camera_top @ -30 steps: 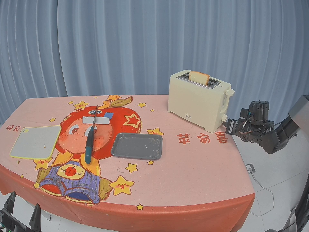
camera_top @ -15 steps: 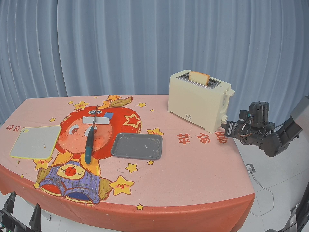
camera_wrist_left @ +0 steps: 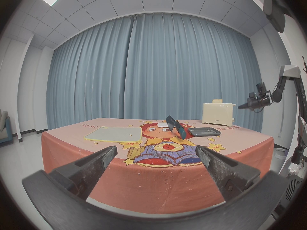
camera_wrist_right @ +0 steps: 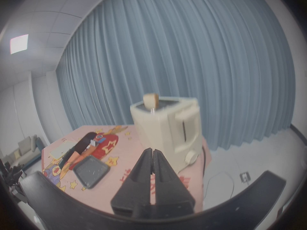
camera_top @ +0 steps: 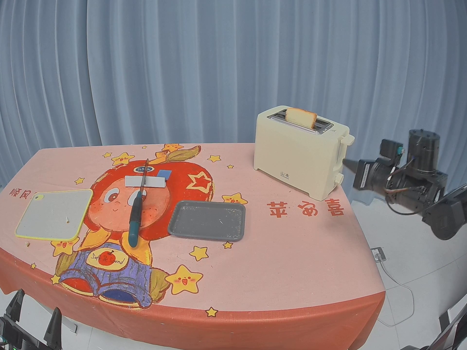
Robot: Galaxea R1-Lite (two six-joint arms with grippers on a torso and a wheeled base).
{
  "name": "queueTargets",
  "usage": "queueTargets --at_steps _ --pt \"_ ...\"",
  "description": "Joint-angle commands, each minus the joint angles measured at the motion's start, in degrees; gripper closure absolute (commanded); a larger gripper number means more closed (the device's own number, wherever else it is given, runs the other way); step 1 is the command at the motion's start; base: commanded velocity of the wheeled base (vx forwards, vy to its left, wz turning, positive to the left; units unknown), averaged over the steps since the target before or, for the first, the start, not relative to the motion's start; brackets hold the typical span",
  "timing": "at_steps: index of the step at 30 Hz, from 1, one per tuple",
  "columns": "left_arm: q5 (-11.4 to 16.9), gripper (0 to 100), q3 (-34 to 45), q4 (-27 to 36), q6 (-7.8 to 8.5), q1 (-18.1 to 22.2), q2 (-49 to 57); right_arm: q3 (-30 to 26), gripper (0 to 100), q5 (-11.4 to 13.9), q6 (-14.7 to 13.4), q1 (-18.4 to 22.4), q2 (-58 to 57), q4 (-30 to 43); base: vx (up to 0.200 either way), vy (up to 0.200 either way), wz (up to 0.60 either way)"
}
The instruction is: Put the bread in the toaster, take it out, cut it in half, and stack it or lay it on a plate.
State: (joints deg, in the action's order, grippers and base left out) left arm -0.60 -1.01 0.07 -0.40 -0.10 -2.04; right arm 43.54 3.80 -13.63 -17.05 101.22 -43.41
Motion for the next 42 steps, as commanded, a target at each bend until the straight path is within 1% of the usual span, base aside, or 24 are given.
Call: queueTargets --at_steps 1,4,5,6,7,8,10,14,23,37,42 --pt "0.0 0 1.0 0.0 -0.04 0.0 0.0 0.6 100 0.6 3.7 4.7 -5.8 -3.5 0.0 0.0 0.0" --pt "0.0 0 1.0 0.0 -0.04 0.0 0.0 0.8 100 3.3 4.2 5.9 -3.4 -11.3 0.0 0.0 0.0" --pt "0.0 0 1.0 0.0 -0.04 0.0 0.0 0.9 100 4.4 4.5 6.9 -1.3 -14.9 0.0 0.0 0.0" --pt "0.0 0 1.0 0.0 -0.04 0.0 0.0 1.0 100 4.8 4.8 7.5 0.6 -18.1 0.0 0.0 0.0" --pt "0.0 0 1.0 0.0 -0.04 0.0 0.0 1.0 100 4.8 4.8 7.5 0.6 -18.1 0.0 0.0 0.0" --pt "0.0 0 1.0 0.0 -0.04 0.0 0.0 1.5 100 4.9 6.3 7.8 4.3 -23.3 0.0 0.0 0.0" --pt "0.0 0 1.0 0.0 -0.04 0.0 0.0 2.5 100 5.0 7.7 8.0 8.2 -26.8 0.0 0.0 0.0" --pt "0.0 0 1.0 0.0 -0.04 0.0 0.0 3.3 100 5.0 8.0 7.6 13.3 -30.8 0.0 0.0 0.0" --pt "0.0 0 1.0 0.0 -0.04 0.0 0.0 5.0 100 5.0 8.2 8.0 17.5 -31.6 0.0 0.0 0.0" --pt "0.0 0 1.0 0.0 0.05 0.0 0.0 4.9 100 5.0 8.4 8.6 21.5 -30.9 0.0 0.0 0.0" --pt "0.0 0 1.0 0.0 -0.04 0.0 0.0 4.4 100 4.5 8.4 8.5 23.1 -30.4 0.0 0.0 0.0"
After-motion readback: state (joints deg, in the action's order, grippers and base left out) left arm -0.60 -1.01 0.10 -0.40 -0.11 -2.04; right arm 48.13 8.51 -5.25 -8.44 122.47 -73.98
